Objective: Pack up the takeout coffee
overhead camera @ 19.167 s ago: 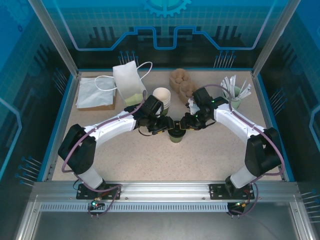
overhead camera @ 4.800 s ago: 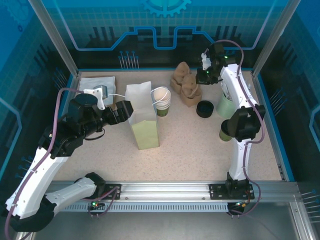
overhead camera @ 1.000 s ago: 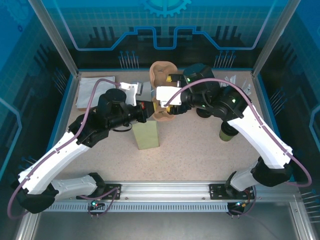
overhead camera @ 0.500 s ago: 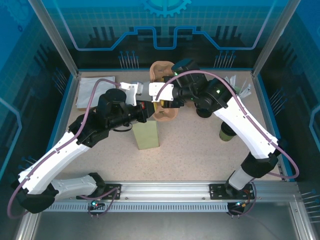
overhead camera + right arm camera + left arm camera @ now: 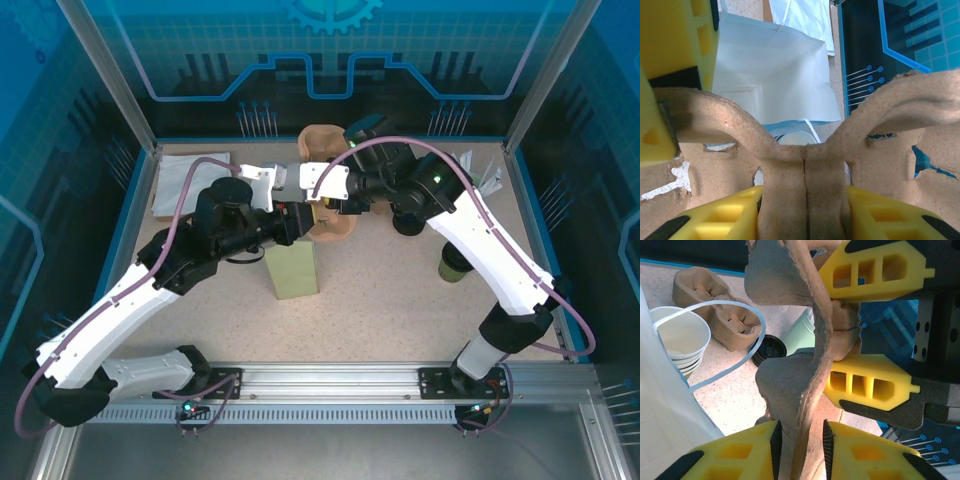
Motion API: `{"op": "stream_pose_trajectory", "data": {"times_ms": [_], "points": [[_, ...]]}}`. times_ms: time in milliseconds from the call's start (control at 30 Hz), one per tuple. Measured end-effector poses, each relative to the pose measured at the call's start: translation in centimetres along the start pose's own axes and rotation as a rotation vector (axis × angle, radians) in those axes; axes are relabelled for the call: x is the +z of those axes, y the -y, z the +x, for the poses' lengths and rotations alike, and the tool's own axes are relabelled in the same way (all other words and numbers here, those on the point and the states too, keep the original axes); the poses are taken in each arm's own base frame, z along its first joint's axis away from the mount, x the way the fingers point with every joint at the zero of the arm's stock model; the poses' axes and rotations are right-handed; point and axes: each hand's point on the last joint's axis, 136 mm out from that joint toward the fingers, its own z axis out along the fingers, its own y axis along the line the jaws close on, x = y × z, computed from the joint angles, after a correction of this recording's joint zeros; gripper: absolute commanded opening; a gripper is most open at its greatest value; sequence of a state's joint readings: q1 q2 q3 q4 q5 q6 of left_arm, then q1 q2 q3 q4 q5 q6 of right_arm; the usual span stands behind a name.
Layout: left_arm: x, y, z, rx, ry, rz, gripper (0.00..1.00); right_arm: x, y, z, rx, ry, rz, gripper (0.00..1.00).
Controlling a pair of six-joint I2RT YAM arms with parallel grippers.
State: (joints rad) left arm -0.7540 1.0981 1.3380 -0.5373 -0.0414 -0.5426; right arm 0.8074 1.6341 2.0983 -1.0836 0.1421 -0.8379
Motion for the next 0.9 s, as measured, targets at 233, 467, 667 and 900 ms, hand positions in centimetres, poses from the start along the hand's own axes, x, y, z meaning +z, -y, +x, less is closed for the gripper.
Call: {"op": "stream_pose_trajectory", "data": {"times_ms": [233, 467, 667, 900], "points": [[-3.2, -1.1, -0.5, 0.007, 0.014, -0.048, 0.67, -0.1, 1.0, -0.5, 0.006, 0.005, 0.023, 0.39], [-10.8, -5.3, -4.2, -0.086, 0.183, -0.19, 0.76, 0.4, 2.9, -2.3, -0.004, 0.027, 0.074, 0.39], [-13.5, -8.7, -4.0, -0.185, 0.198, -0.32, 0.81, 1.0, 3.6, -5.6, -0.051, 0.081, 0.107, 0.38], [-9.4, -12.4, 0.2, -0.367, 0.048, -0.319, 0.79, 3.8, 3.0, -7.9, -0.123, 0.086, 0.119, 0.37]]}}
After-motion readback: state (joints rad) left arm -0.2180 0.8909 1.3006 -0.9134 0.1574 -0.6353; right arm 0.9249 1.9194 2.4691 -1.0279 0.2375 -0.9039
